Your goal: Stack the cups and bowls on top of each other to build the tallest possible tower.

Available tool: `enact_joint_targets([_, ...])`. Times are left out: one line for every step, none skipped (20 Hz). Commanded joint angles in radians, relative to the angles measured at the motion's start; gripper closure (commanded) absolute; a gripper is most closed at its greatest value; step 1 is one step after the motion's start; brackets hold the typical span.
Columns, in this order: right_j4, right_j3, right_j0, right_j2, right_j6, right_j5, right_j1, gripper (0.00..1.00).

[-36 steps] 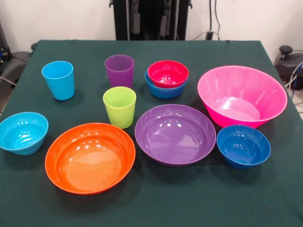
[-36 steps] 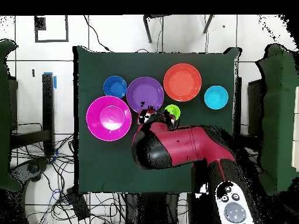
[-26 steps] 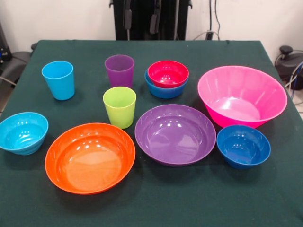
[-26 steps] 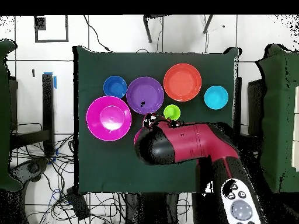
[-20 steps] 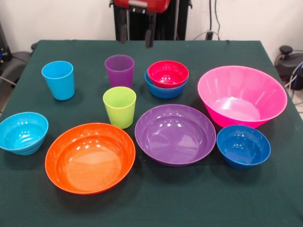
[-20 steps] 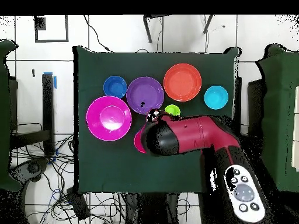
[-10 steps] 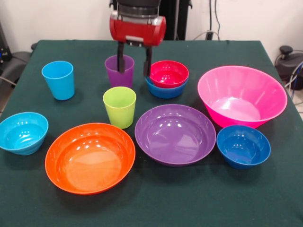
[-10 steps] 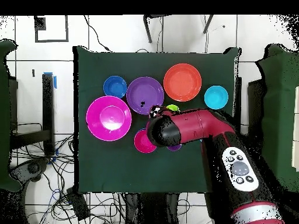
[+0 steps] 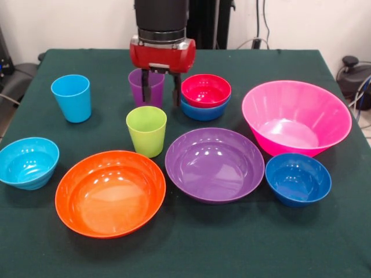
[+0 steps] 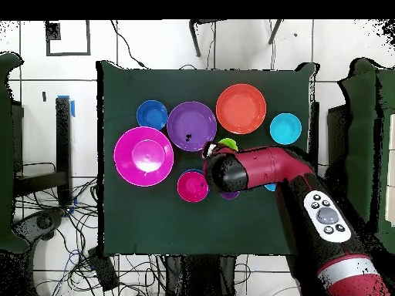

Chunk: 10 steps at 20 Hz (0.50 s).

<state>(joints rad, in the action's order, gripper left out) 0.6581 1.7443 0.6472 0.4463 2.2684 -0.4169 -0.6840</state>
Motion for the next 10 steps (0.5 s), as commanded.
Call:
enact_joint_targets([0.048,0.025,0.035,0.095,-0.204,-0.016,-0.032,0.0])
enact_joint_targets([0.037,0.043,0.042,0.102,-0.205,-0.031,-0.058,0.0])
enact_joint_targets([0.026,0.051,0.046,0.108,-0.207,-0.046,-0.077,0.0])
enact_joint_targets([0.016,0.059,0.051,0.113,-0.209,-0.06,-0.096,0.0])
enact_joint_targets([0.006,0.067,0.055,0.119,-0.211,-0.075,-0.115,0.0])
enact_joint_targets([0.005,0.066,0.057,0.124,-0.212,-0.08,-0.117,0.0])
enact_joint_targets([0.002,0.056,0.056,0.132,-0.216,-0.09,-0.109,0.0])
enact_joint_targets([0.0,0.045,0.056,0.141,-0.22,-0.1,-0.102,0.0])
enact_joint_targets([-0.003,0.035,0.056,0.149,-0.224,-0.111,-0.095,0.0])
enact_joint_targets([-0.015,0.034,0.056,0.158,-0.225,-0.128,-0.098,0.0])
